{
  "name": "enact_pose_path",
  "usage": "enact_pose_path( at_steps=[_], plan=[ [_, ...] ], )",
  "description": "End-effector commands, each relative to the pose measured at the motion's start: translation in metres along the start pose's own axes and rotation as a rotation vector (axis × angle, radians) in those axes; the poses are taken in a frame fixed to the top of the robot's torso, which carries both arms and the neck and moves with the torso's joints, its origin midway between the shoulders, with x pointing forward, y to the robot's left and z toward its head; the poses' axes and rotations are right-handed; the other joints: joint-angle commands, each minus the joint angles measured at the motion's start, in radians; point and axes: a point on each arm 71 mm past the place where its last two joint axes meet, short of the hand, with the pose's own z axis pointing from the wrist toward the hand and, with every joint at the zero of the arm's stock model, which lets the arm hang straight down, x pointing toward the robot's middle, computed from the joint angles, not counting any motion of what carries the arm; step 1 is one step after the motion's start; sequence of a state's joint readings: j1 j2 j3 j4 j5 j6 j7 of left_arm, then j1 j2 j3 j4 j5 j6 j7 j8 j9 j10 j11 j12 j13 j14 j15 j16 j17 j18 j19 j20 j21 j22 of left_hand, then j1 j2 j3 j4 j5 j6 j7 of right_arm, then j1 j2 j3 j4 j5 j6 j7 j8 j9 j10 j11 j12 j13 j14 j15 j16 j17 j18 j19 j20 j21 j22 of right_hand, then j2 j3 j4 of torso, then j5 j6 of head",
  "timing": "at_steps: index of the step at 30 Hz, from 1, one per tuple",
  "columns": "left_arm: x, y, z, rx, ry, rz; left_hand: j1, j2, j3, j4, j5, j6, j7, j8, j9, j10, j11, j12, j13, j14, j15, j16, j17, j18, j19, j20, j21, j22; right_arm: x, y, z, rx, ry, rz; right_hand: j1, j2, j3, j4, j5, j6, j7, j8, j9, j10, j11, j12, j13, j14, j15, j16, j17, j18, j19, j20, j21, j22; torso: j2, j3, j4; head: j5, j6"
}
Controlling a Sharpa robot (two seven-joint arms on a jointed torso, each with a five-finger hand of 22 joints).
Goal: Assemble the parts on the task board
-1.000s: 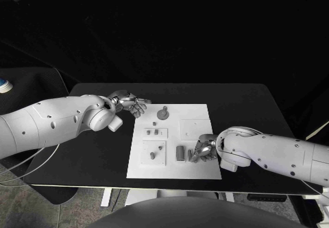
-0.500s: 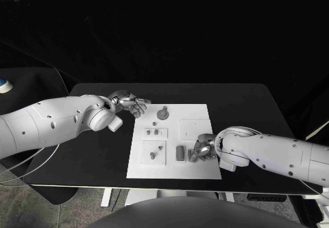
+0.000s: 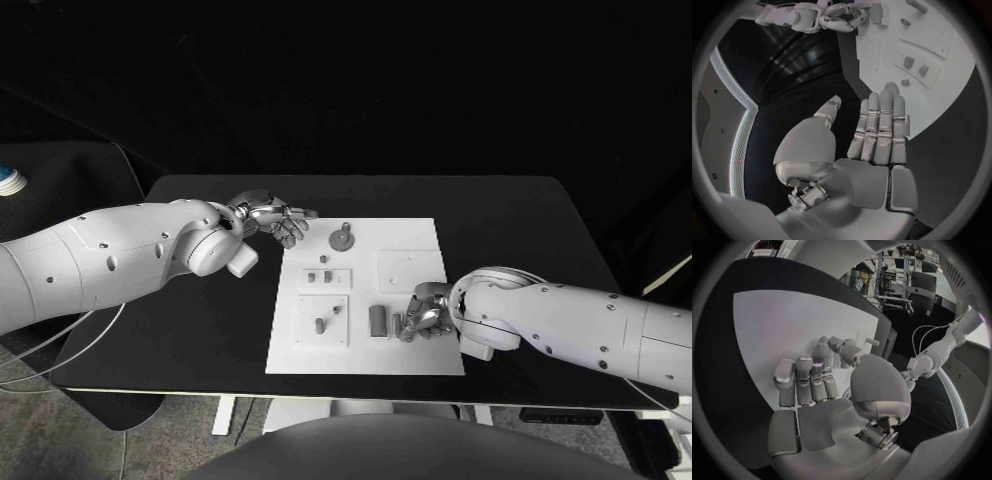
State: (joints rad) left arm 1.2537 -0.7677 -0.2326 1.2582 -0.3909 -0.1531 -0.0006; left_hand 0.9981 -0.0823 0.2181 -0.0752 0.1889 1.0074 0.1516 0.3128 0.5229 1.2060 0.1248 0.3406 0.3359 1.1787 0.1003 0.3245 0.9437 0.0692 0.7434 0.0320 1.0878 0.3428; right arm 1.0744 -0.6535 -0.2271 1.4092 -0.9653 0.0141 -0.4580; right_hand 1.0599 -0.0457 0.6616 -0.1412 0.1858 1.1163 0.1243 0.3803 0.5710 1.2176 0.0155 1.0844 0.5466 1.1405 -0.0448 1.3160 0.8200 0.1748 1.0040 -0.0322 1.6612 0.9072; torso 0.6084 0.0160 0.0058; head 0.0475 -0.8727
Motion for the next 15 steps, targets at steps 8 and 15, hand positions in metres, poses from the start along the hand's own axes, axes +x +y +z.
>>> enact_pose_path(
  at_steps=[8,15],
  plan=[
    [0.0020,-0.0016,0.0000,0.006,0.016,0.002,0.010,-0.002,0.007,0.001,-0.003,-0.007,-0.001,0.005,-0.002,-0.008,-0.001,-0.004,0.001,-0.008,-0.001,-0.005,0.002,0.019,-0.005,0.000,-0.004,0.001,0.0064,-0.0063,0.0058,0.030,0.008,-0.042,0.041,0.031,0.021,-0.006,0.013,0.024,-0.004,0.016,0.008,0.024,-0.006,0.013,0.002,0.021,-0.005,0.009,0.004,0.087,0.007,-0.008,0.141,0.009,0.000,0.0002,0.0001,0.001,0.000],
    [0.0021,-0.0017,0.0002,0.005,0.016,0.002,0.011,-0.002,0.007,0.001,-0.003,-0.008,-0.001,0.005,-0.002,-0.008,-0.001,-0.004,0.001,-0.008,-0.001,-0.005,0.002,0.019,-0.005,0.000,-0.004,0.001,0.0062,-0.0074,0.0050,0.026,-0.002,-0.035,0.043,0.031,0.022,-0.006,0.013,0.024,-0.004,0.016,0.009,0.026,-0.006,0.014,0.002,0.021,-0.005,0.010,0.004,0.087,0.007,-0.008,0.141,0.009,-0.001,0.0007,-0.0004,0.000,0.000]
  ],
)
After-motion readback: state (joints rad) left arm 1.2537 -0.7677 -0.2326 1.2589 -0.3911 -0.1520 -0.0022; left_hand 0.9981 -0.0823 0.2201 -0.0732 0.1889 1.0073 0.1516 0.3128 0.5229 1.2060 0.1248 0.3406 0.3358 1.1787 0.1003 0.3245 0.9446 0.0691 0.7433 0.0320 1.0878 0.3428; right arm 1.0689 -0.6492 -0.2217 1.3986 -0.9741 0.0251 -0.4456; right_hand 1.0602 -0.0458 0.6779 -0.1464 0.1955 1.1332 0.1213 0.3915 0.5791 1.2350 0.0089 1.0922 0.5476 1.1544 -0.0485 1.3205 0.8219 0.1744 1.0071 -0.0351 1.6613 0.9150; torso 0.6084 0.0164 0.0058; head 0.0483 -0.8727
